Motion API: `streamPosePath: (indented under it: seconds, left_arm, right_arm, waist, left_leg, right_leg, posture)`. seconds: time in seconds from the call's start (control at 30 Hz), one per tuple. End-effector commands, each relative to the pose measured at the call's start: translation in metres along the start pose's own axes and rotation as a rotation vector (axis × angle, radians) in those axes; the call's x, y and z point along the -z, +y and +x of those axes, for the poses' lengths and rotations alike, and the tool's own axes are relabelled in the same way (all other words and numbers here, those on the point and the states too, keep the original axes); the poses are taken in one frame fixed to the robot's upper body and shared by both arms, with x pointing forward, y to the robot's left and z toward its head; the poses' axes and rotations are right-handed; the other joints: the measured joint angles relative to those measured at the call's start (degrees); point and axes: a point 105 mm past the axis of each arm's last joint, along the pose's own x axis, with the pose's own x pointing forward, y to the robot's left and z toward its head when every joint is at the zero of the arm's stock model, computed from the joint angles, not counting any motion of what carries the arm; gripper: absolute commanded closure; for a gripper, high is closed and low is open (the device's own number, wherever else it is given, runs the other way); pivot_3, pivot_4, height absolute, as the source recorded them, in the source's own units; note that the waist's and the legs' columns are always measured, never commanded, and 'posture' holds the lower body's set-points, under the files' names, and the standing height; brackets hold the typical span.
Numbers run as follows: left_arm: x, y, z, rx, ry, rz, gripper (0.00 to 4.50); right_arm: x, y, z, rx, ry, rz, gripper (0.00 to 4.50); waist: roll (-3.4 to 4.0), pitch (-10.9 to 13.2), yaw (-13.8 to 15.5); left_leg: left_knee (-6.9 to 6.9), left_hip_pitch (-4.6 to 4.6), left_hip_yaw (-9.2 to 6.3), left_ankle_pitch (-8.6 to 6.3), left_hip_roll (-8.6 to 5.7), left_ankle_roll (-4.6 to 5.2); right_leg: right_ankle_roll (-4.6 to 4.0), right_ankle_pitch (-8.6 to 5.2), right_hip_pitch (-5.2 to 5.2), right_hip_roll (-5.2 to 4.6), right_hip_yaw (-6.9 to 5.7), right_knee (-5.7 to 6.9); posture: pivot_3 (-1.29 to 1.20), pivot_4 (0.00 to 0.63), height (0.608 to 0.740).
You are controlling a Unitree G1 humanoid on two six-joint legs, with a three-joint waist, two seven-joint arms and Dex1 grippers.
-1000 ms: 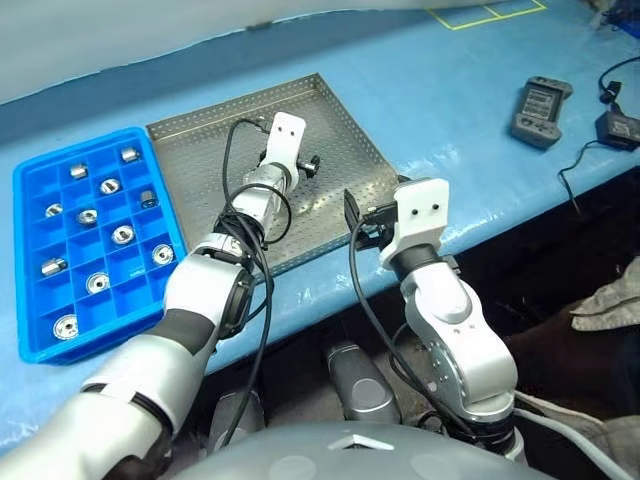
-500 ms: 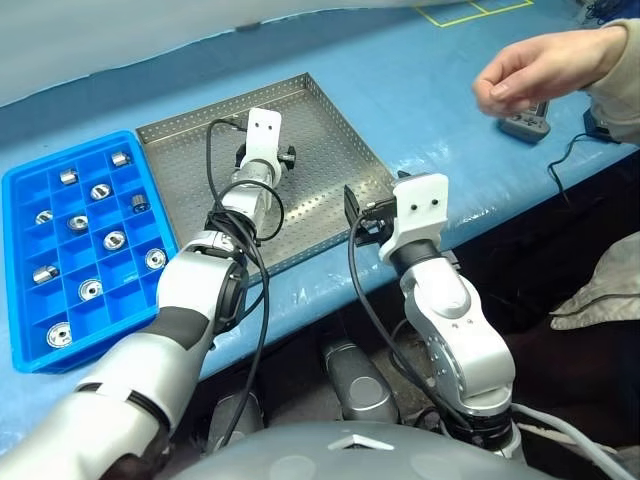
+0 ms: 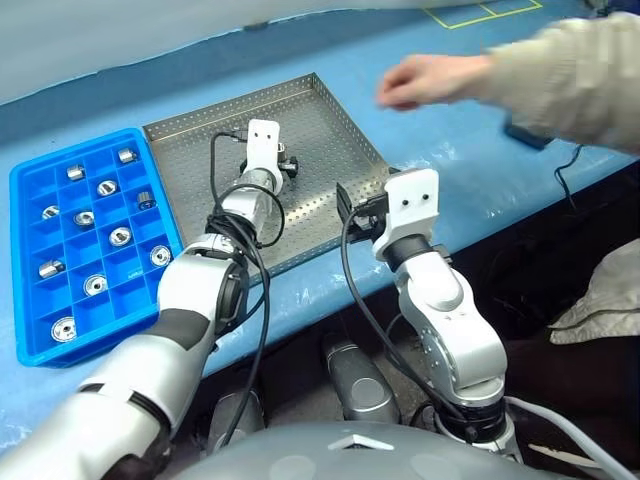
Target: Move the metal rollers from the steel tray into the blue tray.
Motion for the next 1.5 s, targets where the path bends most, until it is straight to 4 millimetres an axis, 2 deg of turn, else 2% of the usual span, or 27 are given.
streamPosePath:
  seconds: [0.03, 0.27, 0.5, 0.63, 0.7, 0.97, 1.07, 1.23, 1.4, 1.5]
  left_arm:
    - [-0.003, -0.002, 0.000, 0.009, -0.004, 0.026, 0.40]
    - [-0.012, 0.001, -0.001, 0.026, -0.051, 0.029, 2.59]
    - [-0.004, 0.024, -0.005, -0.003, -0.051, 0.009, 2.59]
    - [0.003, 0.033, -0.015, 0.007, -0.060, -0.008, 2.59]
    - [0.003, 0.035, -0.026, 0.012, -0.098, -0.022, 2.59]
    - [-0.011, 0.050, -0.099, 0.006, -0.357, -0.068, 2.59]
    - [-0.019, 0.050, -0.119, 0.013, -0.418, -0.079, 1.70]
    - [-0.031, 0.049, -0.140, 0.007, -0.508, -0.073, 0.03]
    - [-0.026, 0.042, -0.157, 0.017, -0.552, -0.041, 0.03]
    - [-0.011, 0.028, -0.165, 0.114, -0.517, 0.026, 0.03]
  right_arm:
    - [-0.013, 0.001, 0.000, -0.003, -0.060, 0.001, 0.00]
    - [-0.013, 0.003, 0.003, -0.017, -0.056, -0.003, 0.00]
    - [-0.011, 0.005, 0.006, -0.036, -0.049, -0.002, 0.00]
    - [-0.012, 0.007, 0.008, -0.051, -0.048, 0.001, 0.00]
    - [-0.012, 0.008, 0.009, -0.056, -0.049, 0.003, 0.00]
    - [-0.010, 0.014, 0.018, -0.085, -0.042, 0.016, 0.00]
    - [-0.010, 0.015, 0.021, -0.097, -0.036, 0.018, 0.00]
    - [0.000, 0.016, 0.028, -0.110, 0.007, 0.027, 0.00]
    - [0.014, 0.013, 0.048, -0.064, 0.072, 0.055, 0.00]
    - [0.024, 0.006, 0.062, -0.010, 0.120, 0.105, 0.00]
  waist:
    - [0.00, 0.00, 0.02]
    - [0.00, 0.00, 0.13]
    - [0.01, 0.00, 1.28]
    - [0.02, -0.01, 2.81]
    - [0.03, -0.02, 3.64]
    - [0.05, -0.03, 7.18]
    - [0.05, -0.03, 8.92]
    - [0.02, -0.05, 11.62]
    - [0.02, -0.05, 12.55]
    - [0.02, -0.05, 12.69]
  left_leg:
    - [0.00, 0.01, 0.00, 0.00, 0.00, 0.00]
    - [0.02, 0.02, 0.00, 0.00, 0.00, 0.00]
    - [0.03, 0.07, 0.00, 0.00, 0.01, 0.00]
    - [0.04, 0.13, 0.01, 0.01, 0.01, 0.00]
    - [0.05, 0.13, 0.00, 0.01, 0.02, 0.00]
    - [0.09, 0.19, 0.01, 0.02, 0.03, -0.03]
    - [0.18, 0.26, 0.01, 0.04, 0.03, -0.06]
    - [0.46, 0.26, 0.00, 0.05, 0.03, -0.06]
    - [0.71, 0.24, 0.03, 0.05, 0.03, -0.06]
    - [0.88, 0.22, 0.02, 0.05, 0.03, -0.06]
  right_leg:
    - [0.00, 0.00, 0.00, 0.00, 0.00, 0.01]
    - [0.01, 0.01, 0.01, 0.00, 0.00, 0.02]
    - [0.00, 0.01, 0.01, 0.01, 0.02, 0.09]
    - [0.00, 0.01, 0.03, 0.01, 0.05, 0.17]
    - [-0.01, 0.01, 0.03, 0.01, 0.06, 0.19]
    - [-0.05, 0.01, 0.03, 0.01, 0.09, 0.26]
    - [-0.08, -0.01, 0.06, 0.03, 0.09, 0.38]
    - [-0.19, -0.08, 0.09, 0.06, 0.05, 0.58]
    - [-0.26, -0.11, 0.13, 0.05, 0.06, 0.63]
    - [-0.30, -0.13, 0.13, 0.06, 0.05, 0.80]
  posture:
    - [-0.31, 0.150, 0.740]
    - [-0.28, 0.150, 0.740]
    - [-0.24, 0.150, 0.740]
    - [-0.21, 0.150, 0.740]
    - [-0.20, 0.150, 0.740]
    - [-0.13, 0.150, 0.740]
    - [-0.10, 0.150, 0.740]
    - [-0.08, 0.150, 0.740]
    - [-0.06, 0.150, 0.740]
    - [-0.05, 0.150, 0.740]
